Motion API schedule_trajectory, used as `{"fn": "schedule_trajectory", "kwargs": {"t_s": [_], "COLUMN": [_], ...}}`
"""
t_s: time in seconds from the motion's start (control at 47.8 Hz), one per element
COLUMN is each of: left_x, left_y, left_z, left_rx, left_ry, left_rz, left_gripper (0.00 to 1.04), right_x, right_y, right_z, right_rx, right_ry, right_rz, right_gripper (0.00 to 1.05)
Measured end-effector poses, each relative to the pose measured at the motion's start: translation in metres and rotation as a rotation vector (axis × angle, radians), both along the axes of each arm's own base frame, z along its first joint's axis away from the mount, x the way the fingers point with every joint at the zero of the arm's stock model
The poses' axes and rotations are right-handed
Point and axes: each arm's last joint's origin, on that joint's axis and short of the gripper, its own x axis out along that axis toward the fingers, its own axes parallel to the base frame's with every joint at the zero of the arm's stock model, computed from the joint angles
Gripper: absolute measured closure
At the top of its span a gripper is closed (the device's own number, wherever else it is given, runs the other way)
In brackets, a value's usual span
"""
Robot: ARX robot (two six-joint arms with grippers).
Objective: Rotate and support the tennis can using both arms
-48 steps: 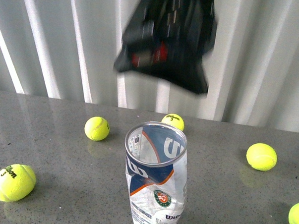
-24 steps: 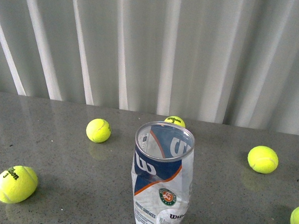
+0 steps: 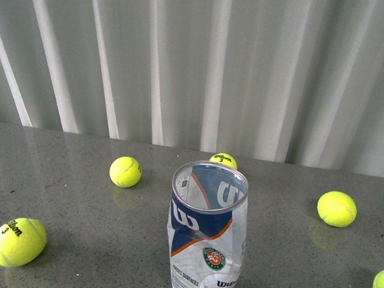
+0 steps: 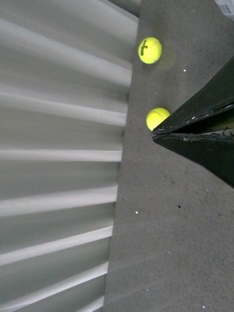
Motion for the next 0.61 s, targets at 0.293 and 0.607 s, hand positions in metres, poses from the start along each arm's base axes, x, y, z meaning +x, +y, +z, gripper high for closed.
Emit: {"fn": "schedule_trajectory", "kwargs": {"t_s": [0.293,0.607], "left_x": [-0.020,-0.037], "left_y": [0.000,0.000], "left_z": [-0.038,-0.061], "left_rx": [-0.003,-0.003], "left_ry": [0.006,-0.001], "left_rz": [0.002,0.002], "left_gripper": [1.01,1.01], "right_x": [0.000,0.000], "right_y": [0.000,0.000], "right_z": [0.000,0.000], "right_rx": [0.000,0.000], "right_ry": [0.000,0.000], "right_rz": [0.000,0.000], "right_gripper": [0.07,0.07]}}
